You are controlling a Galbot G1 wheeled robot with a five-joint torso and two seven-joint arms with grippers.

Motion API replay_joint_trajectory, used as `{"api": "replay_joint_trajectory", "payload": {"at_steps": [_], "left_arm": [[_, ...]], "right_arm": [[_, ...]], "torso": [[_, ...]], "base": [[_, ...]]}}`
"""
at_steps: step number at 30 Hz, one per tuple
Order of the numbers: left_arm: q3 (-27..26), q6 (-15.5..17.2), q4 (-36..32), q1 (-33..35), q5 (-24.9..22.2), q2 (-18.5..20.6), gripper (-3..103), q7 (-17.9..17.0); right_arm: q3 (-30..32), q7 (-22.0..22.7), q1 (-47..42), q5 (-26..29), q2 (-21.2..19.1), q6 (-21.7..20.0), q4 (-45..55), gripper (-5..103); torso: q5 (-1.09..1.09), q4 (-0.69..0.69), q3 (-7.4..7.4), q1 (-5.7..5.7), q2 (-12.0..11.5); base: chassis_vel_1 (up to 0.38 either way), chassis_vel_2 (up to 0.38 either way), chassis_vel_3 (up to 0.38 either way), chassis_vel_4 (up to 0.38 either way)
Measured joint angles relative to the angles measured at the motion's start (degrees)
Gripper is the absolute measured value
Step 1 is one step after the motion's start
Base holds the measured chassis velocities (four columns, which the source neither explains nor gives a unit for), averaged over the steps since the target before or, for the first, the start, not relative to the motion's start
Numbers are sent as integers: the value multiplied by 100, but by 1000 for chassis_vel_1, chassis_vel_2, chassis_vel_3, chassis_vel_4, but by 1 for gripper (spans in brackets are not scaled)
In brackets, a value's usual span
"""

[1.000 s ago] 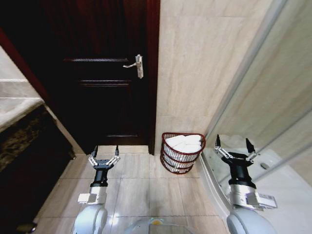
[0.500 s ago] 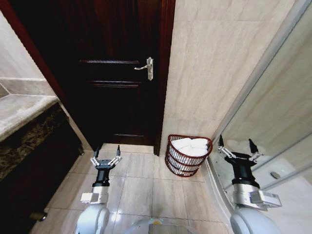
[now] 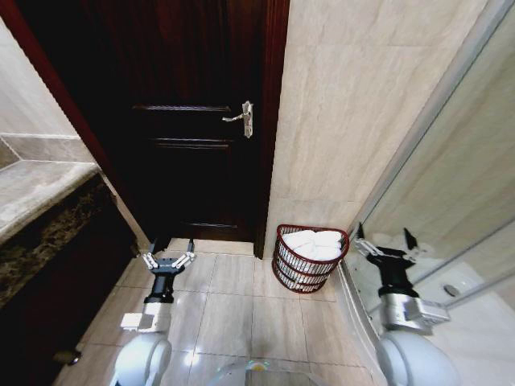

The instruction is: Discard the used towel into the hamper.

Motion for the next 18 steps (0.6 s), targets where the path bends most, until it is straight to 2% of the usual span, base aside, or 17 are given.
{"api": "replay_joint_trajectory", "payload": {"at_steps": [7,18], "left_arm": [[45,43,160,-44,30,3,100,-34],[55,236,201,-168,-66,106,100,-38]], "right_arm": [[-343,30,88,-240,-5,-7,-21,100],[-394,42,239,-286,-2,-58,-136,100]], "torso": [[0,0,50,43,95],[0,0,186,147,335]], "base": [[0,0,0,0],[0,0,0,0]]}}
